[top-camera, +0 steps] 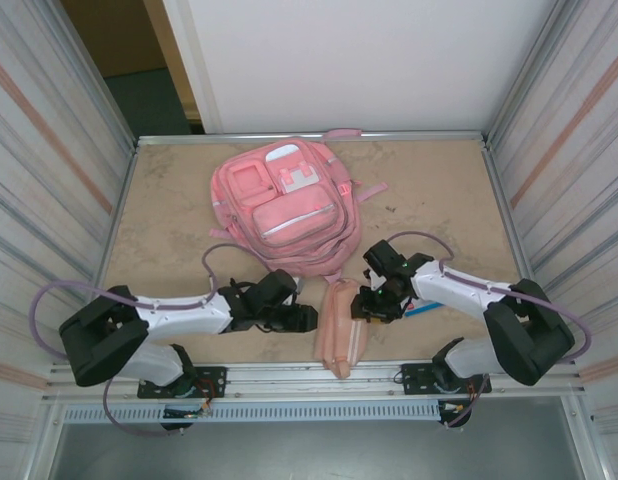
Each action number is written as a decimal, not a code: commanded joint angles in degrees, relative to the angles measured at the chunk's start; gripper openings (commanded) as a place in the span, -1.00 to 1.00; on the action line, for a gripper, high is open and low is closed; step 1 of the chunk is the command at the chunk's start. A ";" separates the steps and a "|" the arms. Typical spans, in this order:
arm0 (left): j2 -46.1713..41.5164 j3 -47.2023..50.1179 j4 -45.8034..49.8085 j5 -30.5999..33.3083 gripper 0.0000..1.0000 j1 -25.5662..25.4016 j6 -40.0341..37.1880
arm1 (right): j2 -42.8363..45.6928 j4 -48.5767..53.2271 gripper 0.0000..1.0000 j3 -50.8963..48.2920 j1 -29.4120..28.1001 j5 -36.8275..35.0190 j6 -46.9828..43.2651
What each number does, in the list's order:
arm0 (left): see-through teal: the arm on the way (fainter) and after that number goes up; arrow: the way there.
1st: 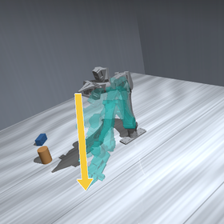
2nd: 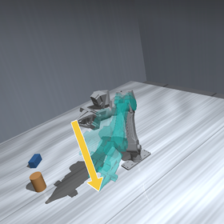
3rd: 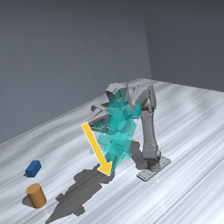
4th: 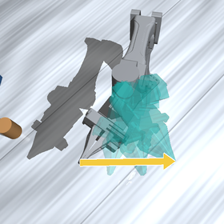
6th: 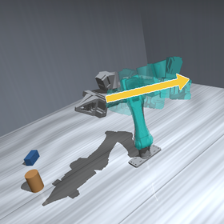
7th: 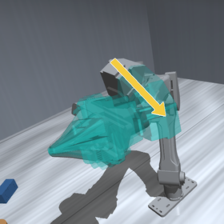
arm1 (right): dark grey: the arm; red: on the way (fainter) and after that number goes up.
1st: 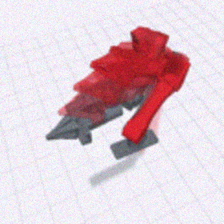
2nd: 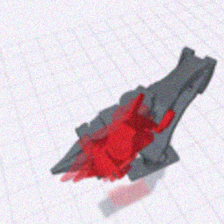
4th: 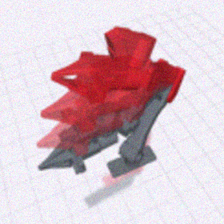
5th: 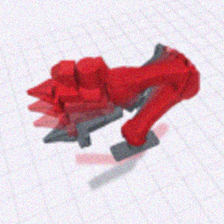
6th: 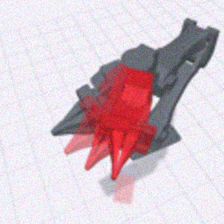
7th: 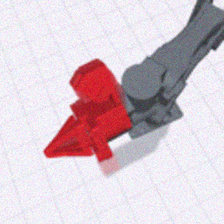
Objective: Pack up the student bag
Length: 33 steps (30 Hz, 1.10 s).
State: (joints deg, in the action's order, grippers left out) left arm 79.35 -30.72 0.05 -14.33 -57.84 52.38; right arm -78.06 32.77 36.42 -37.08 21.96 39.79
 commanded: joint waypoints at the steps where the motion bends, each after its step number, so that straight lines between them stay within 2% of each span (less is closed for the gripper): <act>1: 4.29 -0.59 -7.47 -5.35 0.16 -0.28 0.90 | -2.08 -2.15 -0.28 -1.09 -1.84 -0.16 -0.53; 6: 9.17 -2.75 -11.99 -8.51 0.13 -1.22 1.84 | -2.68 -7.43 -0.37 -3.38 -4.23 1.52 1.45; 11: 6.30 -1.14 -14.66 -8.71 -0.47 -1.22 2.68 | -2.04 -8.62 -0.40 -3.97 -4.30 2.31 2.12; 14: 1.07 -0.33 -10.46 -5.69 -0.76 -1.22 1.18 | -0.05 -8.84 -0.39 -4.17 -4.28 2.07 1.97; 17: -4.01 0.30 -6.32 -3.54 -0.97 -0.42 -0.06 | 2.73 -9.66 -0.35 -5.06 -4.30 0.82 2.78; 21: -11.01 0.51 -0.71 -1.18 -1.00 0.99 -1.21 | 8.33 -9.16 0.01 -4.81 -4.18 -2.67 2.38; 23: -14.78 -0.63 3.29 0.02 -1.00 1.81 -2.34 | 12.46 -5.97 0.20 -2.41 -4.21 -7.31 1.88; 25: -18.51 -2.51 9.86 3.11 -1.00 1.95 -3.69 | 16.05 -4.12 0.31 0.42 -4.22 -11.85 1.07; 29: -25.89 -5.15 25.89 12.14 -1.00 2.95 -3.64 | 17.05 -5.16 0.35 7.08 -3.80 -20.76 -0.35; 33: -33.00 -7.66 40.79 16.32 -1.00 6.63 -4.39 | 9.34 -4.86 0.37 16.44 -0.89 -23.91 4.46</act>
State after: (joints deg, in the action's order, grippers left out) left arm 50.13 -35.79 25.39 -4.47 -53.12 49.69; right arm -64.73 27.14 48.56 -39.70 3.86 41.76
